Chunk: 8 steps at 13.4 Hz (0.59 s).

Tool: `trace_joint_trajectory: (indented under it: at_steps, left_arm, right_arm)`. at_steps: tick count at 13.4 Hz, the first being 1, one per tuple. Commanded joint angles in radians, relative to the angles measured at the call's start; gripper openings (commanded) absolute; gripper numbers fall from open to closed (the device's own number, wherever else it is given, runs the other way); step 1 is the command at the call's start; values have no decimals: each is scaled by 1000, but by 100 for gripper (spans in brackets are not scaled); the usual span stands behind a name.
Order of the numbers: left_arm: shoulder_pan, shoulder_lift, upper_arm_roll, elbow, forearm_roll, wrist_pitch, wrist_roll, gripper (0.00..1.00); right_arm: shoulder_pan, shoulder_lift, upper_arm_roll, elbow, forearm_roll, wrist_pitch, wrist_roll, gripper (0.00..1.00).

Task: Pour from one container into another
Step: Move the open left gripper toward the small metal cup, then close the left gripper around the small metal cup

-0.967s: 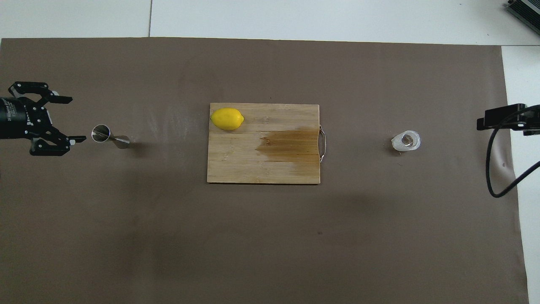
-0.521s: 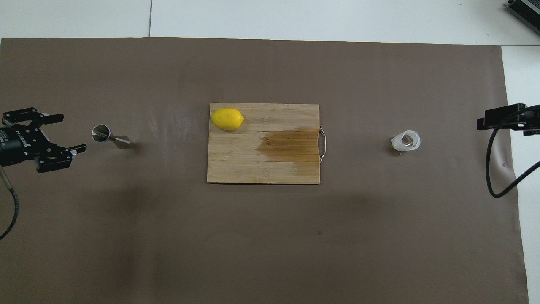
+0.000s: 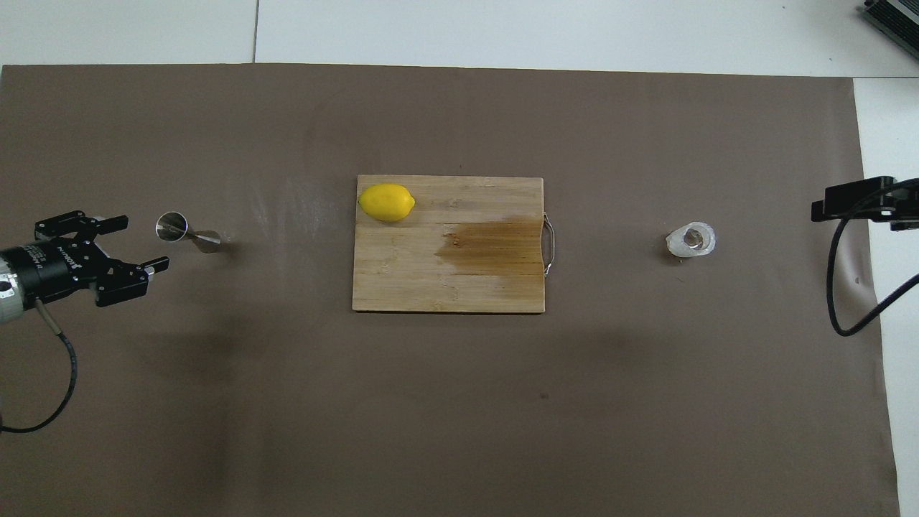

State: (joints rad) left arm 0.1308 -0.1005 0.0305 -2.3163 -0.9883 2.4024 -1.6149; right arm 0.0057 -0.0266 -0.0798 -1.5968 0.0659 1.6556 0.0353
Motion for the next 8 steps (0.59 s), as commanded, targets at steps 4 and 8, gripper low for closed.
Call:
trace_joint_trajectory:
  at_steps: [4, 8]
  left_arm:
    - [-103, 25, 3, -57, -130, 165, -10, 100]
    - [-86, 71, 5, -22, -159, 178, -7, 100]
  right_arm:
    - [-3, -6, 0, 1, 12, -11, 21, 100]
    - [-1, -6, 0, 1, 12, -10, 21, 100]
